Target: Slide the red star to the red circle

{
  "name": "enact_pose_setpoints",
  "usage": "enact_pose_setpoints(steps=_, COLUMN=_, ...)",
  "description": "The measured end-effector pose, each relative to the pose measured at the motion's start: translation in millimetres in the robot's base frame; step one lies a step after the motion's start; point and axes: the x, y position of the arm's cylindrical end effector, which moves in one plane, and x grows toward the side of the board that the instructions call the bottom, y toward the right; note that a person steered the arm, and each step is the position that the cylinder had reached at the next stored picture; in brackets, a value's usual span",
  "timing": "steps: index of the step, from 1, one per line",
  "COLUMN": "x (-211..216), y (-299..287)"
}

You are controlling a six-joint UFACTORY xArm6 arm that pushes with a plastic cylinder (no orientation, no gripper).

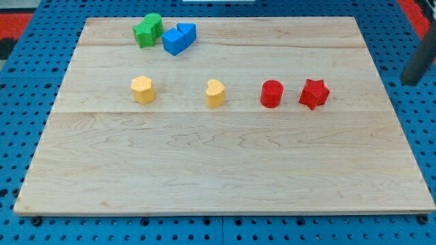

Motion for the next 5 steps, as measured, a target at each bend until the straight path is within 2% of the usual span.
enact_pose_setpoints(steps=1, x=19, y=-34)
enact_pose_setpoints(steps=5, x=5, y=-300)
